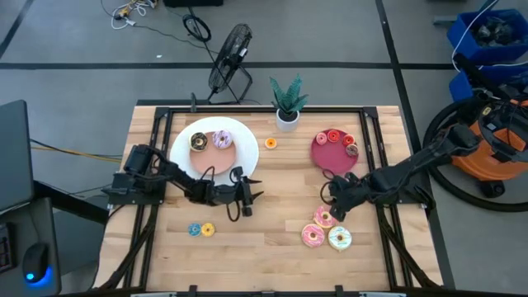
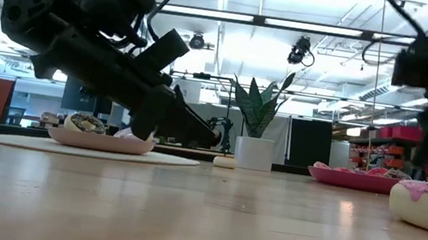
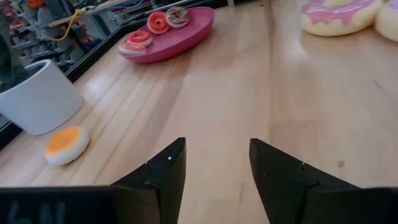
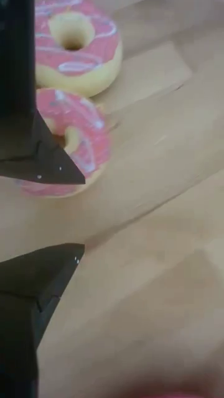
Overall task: Pick & Place donuts
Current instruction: Put the top large pink donut on the pink plate
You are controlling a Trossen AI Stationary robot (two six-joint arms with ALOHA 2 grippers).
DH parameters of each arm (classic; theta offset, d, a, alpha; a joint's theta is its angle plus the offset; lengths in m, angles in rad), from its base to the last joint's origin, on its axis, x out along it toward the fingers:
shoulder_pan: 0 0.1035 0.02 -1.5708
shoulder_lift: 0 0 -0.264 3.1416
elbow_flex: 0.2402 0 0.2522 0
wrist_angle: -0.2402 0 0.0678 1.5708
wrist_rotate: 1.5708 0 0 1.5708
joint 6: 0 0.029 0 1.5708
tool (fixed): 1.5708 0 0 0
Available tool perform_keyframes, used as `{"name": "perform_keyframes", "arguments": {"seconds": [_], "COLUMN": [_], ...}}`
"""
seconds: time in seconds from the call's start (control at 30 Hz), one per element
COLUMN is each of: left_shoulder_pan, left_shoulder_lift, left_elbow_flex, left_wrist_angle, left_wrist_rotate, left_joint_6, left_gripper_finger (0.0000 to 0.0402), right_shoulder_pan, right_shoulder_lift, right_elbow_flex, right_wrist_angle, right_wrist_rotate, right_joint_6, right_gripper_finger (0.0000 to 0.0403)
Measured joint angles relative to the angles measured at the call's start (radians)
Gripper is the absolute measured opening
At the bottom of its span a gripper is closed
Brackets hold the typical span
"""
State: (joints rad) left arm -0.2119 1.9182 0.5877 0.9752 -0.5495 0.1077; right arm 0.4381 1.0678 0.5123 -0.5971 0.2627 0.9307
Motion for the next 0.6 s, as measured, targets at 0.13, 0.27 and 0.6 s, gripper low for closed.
{"name": "perform_keyframes", "arguments": {"seconds": [0.13, 0.27, 0.6], "left_shoulder_pan": [0.021, 0.026, 0.026], "left_shoulder_lift": [0.000, 0.000, 0.000], "left_elbow_flex": [0.000, 0.000, 0.000], "left_wrist_angle": [0.000, 0.000, 0.000], "left_wrist_rotate": [0.000, 0.000, 0.000], "left_joint_6": [-0.031, -0.045, -0.045], "left_gripper_finger": [0.0181, 0.0181, 0.0181], "right_shoulder_pan": [0.003, 0.003, 0.013], "right_shoulder_lift": [0.000, 0.000, 0.044], "right_elbow_flex": [-0.062, -0.126, -0.165], "right_wrist_angle": [0.064, 0.209, 0.337], "right_wrist_rotate": [-0.069, -0.102, -0.121], "right_joint_6": [0.064, 0.039, -0.158], "right_gripper_finger": [0.0225, 0.0286, 0.0291]}}
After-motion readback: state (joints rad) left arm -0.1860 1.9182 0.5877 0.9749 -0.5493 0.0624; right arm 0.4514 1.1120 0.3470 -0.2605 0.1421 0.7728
